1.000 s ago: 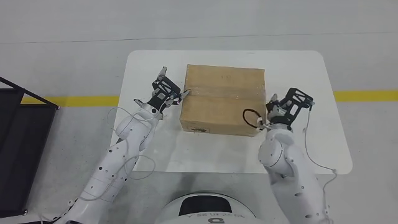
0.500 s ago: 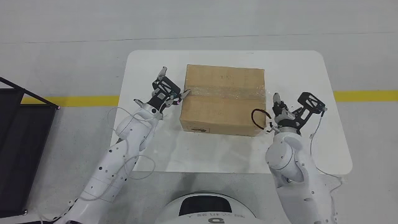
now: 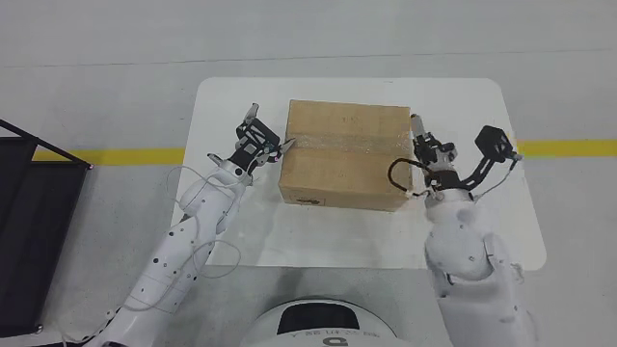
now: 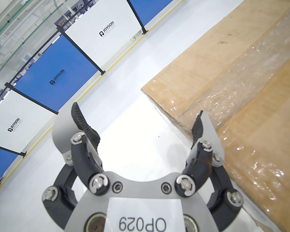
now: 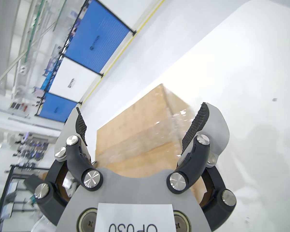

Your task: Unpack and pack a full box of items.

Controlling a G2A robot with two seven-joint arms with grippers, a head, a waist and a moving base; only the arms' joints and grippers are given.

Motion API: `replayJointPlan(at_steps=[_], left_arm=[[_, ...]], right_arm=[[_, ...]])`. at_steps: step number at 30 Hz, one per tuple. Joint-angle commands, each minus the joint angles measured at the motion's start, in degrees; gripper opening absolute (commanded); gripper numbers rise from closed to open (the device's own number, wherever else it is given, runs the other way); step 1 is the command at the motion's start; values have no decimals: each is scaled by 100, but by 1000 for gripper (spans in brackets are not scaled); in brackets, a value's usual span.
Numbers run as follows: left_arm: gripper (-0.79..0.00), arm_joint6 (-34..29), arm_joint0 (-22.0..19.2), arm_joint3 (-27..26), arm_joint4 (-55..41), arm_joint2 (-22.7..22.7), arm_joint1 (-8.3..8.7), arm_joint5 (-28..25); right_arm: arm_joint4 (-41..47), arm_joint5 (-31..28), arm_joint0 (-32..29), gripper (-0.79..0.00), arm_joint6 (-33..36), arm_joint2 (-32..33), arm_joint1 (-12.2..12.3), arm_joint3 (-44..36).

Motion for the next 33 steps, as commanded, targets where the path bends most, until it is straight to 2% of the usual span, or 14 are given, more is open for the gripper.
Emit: replayJointPlan(at_steps=[1, 9, 11, 12, 13, 16, 20, 25, 33], left_arm=[[0, 0, 0, 0, 0, 0, 0, 0], [0, 0, 0, 0, 0, 0, 0, 0], [0, 0, 0, 0, 0, 0, 0, 0], [0, 0, 0, 0, 0, 0, 0, 0], [0, 0, 0, 0, 0, 0, 0, 0], [0, 0, 0, 0, 0, 0, 0, 0], [0, 0, 0, 0, 0, 0, 0, 0], [0, 0, 0, 0, 0, 0, 0, 0], [0, 0, 0, 0, 0, 0, 0, 0]], right_arm=[[676, -85, 232, 0, 481, -45, -8, 174], [676, -85, 232, 0, 481, -45, -8, 174], [1057, -286, 250, 0, 653, -39, -15, 182], [1667, -581, 307, 0, 786, 90, -26, 267], [1815, -711, 357, 0, 878, 118, -25, 335], [1741, -1185, 813, 0, 1578, -223, 0, 684], [1939, -1145, 1725, 0, 2103, -864, -58, 1472], [2172, -991, 2609, 0, 2316, -1395, -153, 2322], [2423, -789, 3318, 0, 2490, -1624, -217, 3119]])
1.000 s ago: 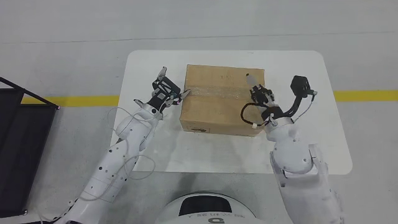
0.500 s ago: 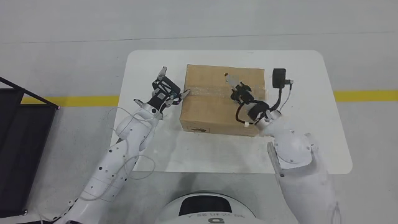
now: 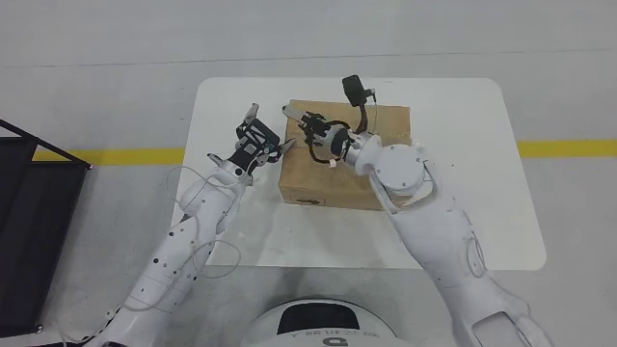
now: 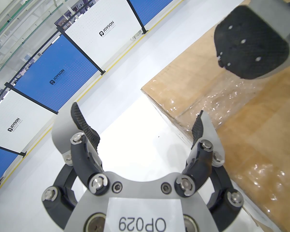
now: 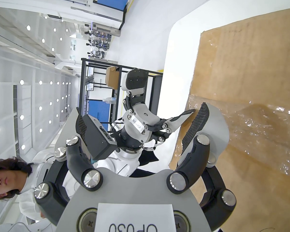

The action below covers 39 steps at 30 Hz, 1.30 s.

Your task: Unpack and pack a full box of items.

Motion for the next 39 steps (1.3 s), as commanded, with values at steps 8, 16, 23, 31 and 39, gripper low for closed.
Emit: replayJointPlan(at_steps=[8, 16, 23, 31, 39], left_arm=[[0, 0, 0, 0, 0, 0, 0, 0], [0, 0, 0, 0, 0, 0, 0, 0], [0, 0, 0, 0, 0, 0, 0, 0], [0, 0, 0, 0, 0, 0, 0, 0], [0, 0, 0, 0, 0, 0, 0, 0]], right_arm=[[191, 316, 616, 0, 125, -402, -100, 868], [230, 360, 631, 0, 117, -567, -124, 1132], [235, 508, 199, 0, 29, -168, -15, 426], [116, 775, -409, 0, -62, 400, 136, -301], [192, 751, -386, 0, -70, 365, 152, -363]])
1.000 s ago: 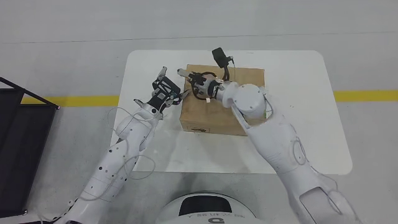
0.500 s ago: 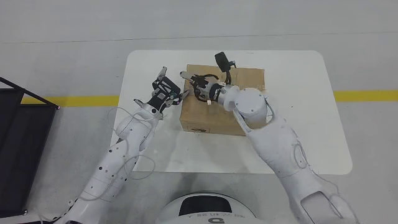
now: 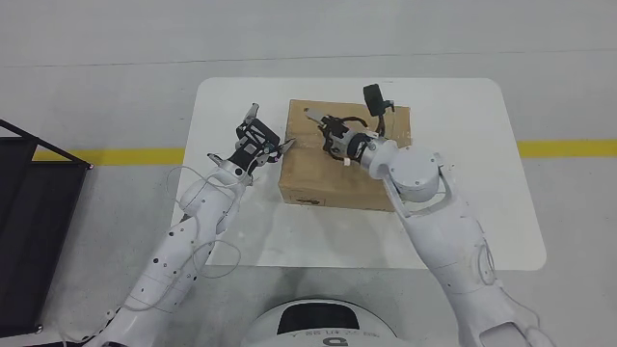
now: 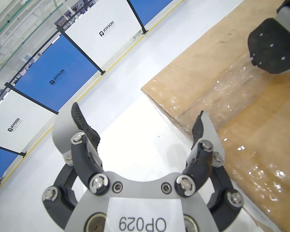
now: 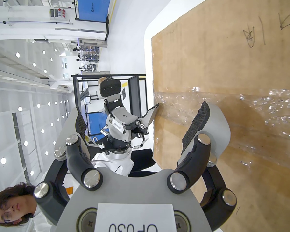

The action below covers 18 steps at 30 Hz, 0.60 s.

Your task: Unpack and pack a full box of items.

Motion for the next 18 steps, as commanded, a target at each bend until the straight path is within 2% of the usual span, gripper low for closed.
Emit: replayJointPlan(at_steps=[1, 11, 18], left_arm=[[0, 0, 0, 0, 0, 0, 0, 0], [0, 0, 0, 0, 0, 0, 0, 0], [0, 0, 0, 0, 0, 0, 0, 0]], right_arm=[[5, -7, 55, 0, -13, -65, -7, 17], [139, 96, 629, 0, 29, -322, -61, 800], [107, 97, 460, 0, 120, -50, 20, 648]])
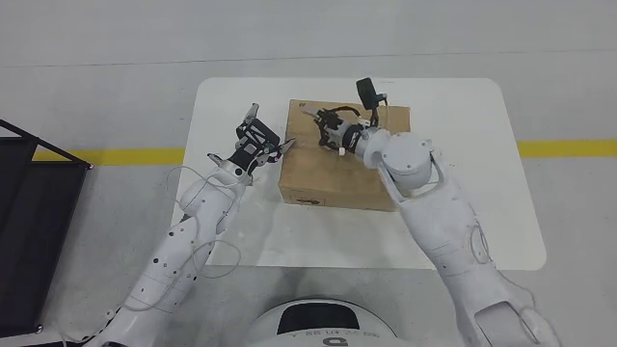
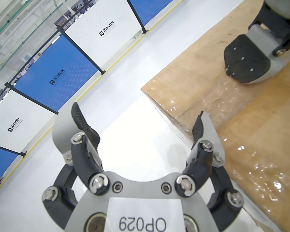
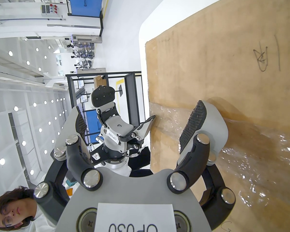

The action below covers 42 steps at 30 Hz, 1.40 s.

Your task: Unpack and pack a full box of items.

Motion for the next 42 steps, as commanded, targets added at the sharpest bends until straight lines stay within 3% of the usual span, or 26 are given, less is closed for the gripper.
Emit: replayJointPlan(at_steps=[1, 17, 42], left_arm=[[0, 0, 0, 0, 0, 0, 0, 0], [0, 0, 0, 0, 0, 0, 0, 0], [0, 0, 0, 0, 0, 0, 0, 0]], right_arm=[[-58, 39, -87, 0, 66, 129, 39, -98], [-541, 466, -634, 0, 544, 916, 313, -686], [-642, 824, -1232, 0, 260, 1692, 523, -1275]])
